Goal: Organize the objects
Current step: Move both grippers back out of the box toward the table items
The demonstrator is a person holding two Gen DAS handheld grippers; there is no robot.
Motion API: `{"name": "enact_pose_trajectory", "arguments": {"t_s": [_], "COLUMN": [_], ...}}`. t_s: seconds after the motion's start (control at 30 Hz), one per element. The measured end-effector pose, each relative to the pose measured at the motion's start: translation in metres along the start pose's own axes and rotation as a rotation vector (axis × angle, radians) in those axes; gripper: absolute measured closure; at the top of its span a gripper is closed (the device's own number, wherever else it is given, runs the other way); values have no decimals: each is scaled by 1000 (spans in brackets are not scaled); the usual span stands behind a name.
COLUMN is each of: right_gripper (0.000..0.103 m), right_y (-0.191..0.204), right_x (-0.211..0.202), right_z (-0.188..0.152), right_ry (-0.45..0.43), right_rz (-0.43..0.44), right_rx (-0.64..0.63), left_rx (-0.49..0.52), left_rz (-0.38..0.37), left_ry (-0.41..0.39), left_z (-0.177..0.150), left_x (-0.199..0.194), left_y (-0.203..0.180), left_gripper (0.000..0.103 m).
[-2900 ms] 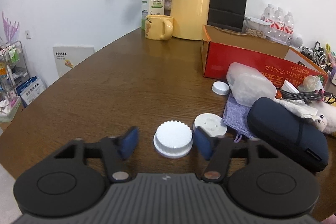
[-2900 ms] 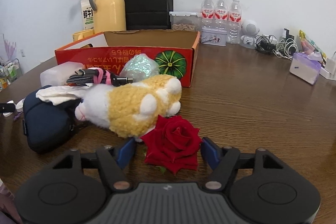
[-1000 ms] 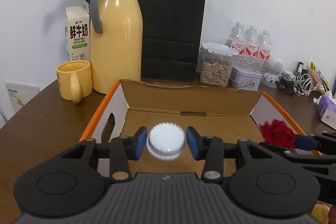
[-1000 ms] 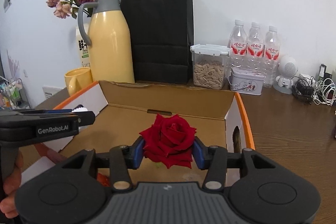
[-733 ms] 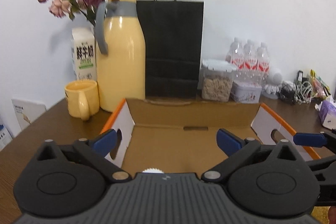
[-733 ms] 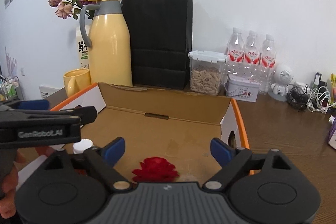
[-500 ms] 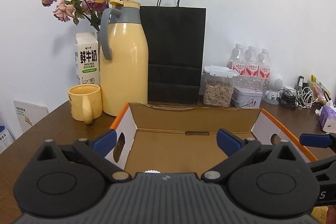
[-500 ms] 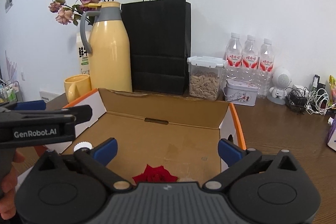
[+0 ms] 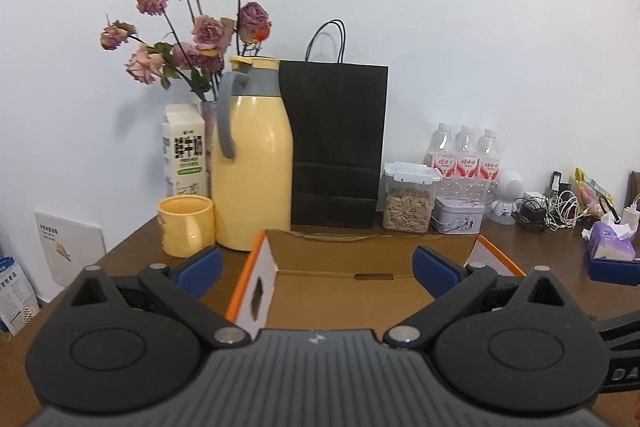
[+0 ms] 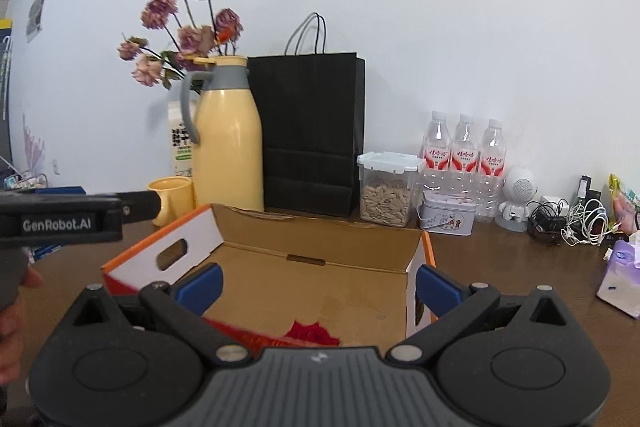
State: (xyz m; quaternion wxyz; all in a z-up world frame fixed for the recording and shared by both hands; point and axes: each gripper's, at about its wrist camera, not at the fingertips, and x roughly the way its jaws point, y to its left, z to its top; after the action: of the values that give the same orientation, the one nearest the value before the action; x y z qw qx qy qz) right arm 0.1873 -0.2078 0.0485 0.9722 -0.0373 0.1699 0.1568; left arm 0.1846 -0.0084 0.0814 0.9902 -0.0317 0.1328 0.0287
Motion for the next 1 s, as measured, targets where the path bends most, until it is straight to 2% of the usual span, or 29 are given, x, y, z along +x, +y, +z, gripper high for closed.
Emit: {"name": "enact_pose_trajectory", "arguments": {"t_s": [0.2, 0.43, 0.7, 0.87, 1.0], "right_gripper": [0, 0, 0, 0, 0], "right_y": [5, 9, 3, 1, 1], "right_x": [-38, -65, -74, -78, -77], "right_z": [-15, -41, -72, -87, -95], "right_ry": [8, 48, 117, 154, 175], "right_rz": [-6, -15, -31, -38, -37], "right_rx": [-8, -1, 42, 56, 61], "left_rx": [1, 18, -9, -1, 31], "left_rz": [23, 76, 144, 141, 123], "left_ry": [21, 75, 216, 304, 337], "left_z": [-8, -34, -77, -104, -116], "left_x": [-36, -68, -77, -78, -76], "left_y": [21, 47, 84, 94, 91], "left_gripper": [0, 0, 0, 0, 0]}}
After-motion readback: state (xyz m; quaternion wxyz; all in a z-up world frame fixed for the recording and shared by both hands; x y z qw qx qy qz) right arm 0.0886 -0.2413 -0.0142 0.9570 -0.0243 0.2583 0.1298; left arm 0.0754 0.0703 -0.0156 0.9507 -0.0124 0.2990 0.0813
